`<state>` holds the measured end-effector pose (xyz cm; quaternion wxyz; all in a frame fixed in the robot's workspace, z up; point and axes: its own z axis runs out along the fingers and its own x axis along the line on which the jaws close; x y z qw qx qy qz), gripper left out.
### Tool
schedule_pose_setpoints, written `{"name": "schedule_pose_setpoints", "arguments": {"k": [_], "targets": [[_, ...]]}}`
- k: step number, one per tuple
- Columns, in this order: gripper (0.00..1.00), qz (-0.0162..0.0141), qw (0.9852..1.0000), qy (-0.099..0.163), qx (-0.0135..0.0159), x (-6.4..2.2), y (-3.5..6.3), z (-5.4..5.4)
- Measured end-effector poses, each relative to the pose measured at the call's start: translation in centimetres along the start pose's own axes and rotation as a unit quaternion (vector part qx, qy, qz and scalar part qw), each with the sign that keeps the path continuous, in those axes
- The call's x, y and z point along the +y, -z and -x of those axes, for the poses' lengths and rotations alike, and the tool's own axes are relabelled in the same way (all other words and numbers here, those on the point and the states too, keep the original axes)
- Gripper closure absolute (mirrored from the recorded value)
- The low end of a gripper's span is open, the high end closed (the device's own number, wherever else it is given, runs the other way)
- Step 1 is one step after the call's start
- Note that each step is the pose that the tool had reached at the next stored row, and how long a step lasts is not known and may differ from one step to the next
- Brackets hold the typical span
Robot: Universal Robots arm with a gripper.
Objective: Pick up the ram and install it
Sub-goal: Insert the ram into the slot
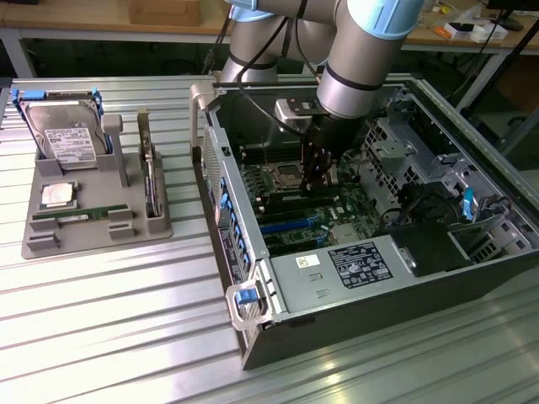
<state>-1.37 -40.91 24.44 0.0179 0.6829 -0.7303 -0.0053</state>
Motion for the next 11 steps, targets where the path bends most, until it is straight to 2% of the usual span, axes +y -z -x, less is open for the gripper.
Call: {"name": "schedule_pose_setpoints", "arguments": {"k": [11], "targets": [[0.87, -0.0003, 0.9999, 0.015, 0.0005, 0.0, 0.0, 0.0]]}}
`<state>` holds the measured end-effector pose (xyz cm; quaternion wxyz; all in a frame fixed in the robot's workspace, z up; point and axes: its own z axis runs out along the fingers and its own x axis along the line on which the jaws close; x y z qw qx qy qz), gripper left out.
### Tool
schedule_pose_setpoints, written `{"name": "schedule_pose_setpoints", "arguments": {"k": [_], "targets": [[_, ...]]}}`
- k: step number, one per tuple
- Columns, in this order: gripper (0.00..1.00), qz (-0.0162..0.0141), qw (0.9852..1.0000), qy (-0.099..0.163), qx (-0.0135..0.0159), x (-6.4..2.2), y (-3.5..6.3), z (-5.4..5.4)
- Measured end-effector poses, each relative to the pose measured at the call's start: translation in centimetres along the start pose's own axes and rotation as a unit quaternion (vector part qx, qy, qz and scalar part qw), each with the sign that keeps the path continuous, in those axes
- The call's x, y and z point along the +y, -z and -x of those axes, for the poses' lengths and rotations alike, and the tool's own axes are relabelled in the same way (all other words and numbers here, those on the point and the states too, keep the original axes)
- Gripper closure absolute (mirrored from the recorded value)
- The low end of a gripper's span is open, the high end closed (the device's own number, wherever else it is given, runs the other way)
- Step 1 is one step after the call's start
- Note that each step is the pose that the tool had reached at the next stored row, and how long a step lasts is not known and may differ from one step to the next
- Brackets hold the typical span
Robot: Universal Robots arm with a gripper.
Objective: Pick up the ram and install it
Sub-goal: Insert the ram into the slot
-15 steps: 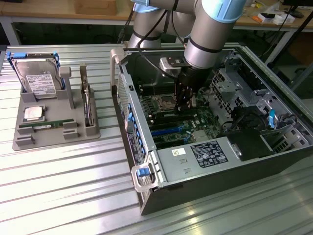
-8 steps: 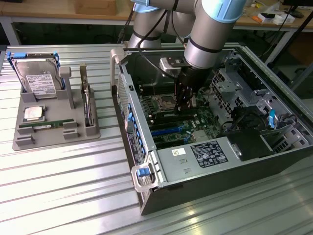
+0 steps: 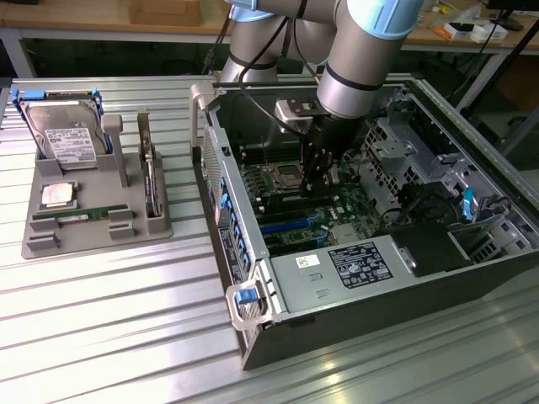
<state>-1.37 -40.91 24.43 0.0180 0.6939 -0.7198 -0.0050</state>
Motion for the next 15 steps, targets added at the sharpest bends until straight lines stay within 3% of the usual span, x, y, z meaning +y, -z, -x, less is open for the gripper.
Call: {"name": "schedule_pose_setpoints", "arguments": {"k": [4, 5, 7, 12, 14, 15], "targets": [[0.87, 0.0, 1.0, 0.0, 0.0001, 0.0, 0.0, 0.0], [0.87, -0.0001, 1.0, 0.0, 0.0012, 0.0, 0.0, 0.03], [0.87, -0.0005, 0.9999, 0.0, 0.0147, 0.02, 0.01, 0.42], [0.87, -0.0005, 0.9999, 0.0, 0.0152, 0.02, 0.01, 0.42], [0.87, -0.0005, 0.9999, 0.0, 0.0121, 0.01, 0.01, 0.25], [0.87, -0.0003, 1.0, 0.0, 0.0083, 0.0, 0.01, 0.06]]}}
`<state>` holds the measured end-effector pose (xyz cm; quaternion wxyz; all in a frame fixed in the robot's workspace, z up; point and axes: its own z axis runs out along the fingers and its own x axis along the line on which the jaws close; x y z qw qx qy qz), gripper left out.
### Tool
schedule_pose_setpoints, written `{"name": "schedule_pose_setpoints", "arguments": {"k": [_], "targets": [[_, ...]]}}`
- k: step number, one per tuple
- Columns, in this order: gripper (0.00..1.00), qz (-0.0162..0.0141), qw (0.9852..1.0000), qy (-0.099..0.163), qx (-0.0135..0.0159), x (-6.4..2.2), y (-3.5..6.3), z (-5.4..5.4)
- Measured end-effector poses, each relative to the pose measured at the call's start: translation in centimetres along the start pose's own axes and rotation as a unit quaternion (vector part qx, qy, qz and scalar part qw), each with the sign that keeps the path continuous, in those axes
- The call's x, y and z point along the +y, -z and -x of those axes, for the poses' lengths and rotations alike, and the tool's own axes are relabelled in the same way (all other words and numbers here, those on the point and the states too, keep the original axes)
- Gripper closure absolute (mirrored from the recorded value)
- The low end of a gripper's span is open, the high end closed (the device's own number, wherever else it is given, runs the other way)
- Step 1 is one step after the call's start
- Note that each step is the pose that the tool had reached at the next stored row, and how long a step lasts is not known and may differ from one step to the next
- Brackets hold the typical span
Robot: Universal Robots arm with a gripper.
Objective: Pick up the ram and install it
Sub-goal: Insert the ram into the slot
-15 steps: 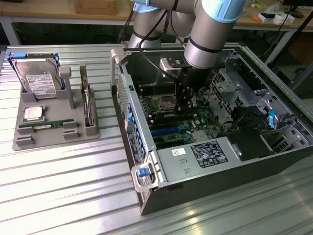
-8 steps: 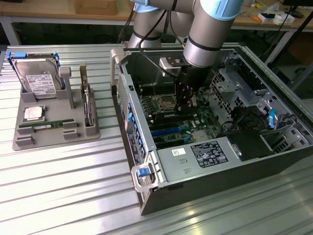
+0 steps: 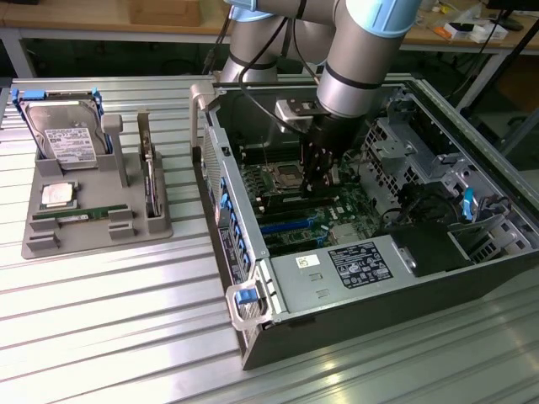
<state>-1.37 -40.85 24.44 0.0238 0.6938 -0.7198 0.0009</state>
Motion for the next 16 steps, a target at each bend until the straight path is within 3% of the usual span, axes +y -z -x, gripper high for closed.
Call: {"name": "schedule_pose_setpoints", "arguments": {"k": [16], "targets": [[0.87, 0.0, 1.0, 0.0, -0.0005, -0.01, -0.2, 0.0]]}}
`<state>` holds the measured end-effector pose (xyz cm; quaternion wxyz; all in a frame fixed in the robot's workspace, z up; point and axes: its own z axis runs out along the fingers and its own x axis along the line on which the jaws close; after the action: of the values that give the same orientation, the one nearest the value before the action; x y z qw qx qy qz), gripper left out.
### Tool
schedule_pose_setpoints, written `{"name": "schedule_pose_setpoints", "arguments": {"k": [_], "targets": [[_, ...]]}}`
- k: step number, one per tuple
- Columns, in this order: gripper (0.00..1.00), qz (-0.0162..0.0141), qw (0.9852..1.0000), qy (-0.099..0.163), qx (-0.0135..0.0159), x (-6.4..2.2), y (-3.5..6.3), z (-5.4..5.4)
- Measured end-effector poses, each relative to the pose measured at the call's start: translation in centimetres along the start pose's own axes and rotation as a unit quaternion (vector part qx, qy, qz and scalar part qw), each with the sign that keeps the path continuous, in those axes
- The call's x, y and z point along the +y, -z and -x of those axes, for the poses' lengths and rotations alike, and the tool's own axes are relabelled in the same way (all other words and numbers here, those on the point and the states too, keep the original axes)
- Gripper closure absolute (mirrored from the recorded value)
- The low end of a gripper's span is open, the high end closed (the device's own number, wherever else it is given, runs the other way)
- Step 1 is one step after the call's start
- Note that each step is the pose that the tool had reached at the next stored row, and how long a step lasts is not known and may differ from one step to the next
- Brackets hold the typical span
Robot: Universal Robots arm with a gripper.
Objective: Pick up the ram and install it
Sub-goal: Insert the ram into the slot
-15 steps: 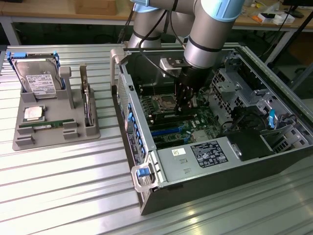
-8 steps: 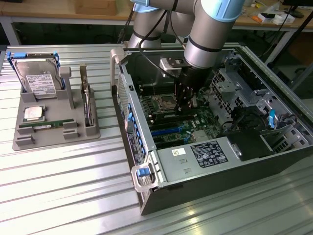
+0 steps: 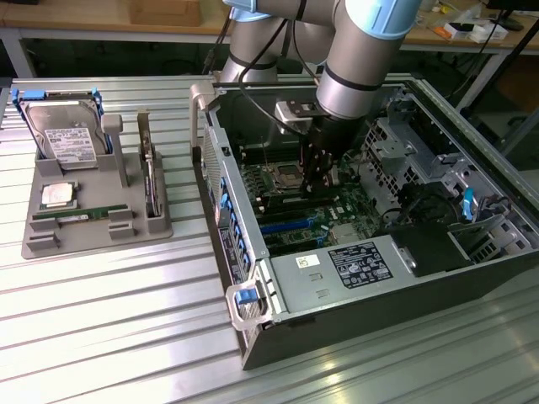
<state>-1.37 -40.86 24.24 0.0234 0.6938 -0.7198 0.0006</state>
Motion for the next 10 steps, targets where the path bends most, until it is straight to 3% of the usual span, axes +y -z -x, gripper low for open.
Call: {"name": "schedule_pose_setpoints", "arguments": {"k": [1, 3, 10], "targets": [[0.87, 0.0, 1.0, 0.0, 0.0, -0.01, 0.0, 0.03], [0.87, -0.0003, 1.0, 0.0, 0.009, 0.02, 0.02, 0.61], [0.87, -0.0004, 0.9999, 0.0, 0.0105, 0.02, -0.13, 0.62]]}}
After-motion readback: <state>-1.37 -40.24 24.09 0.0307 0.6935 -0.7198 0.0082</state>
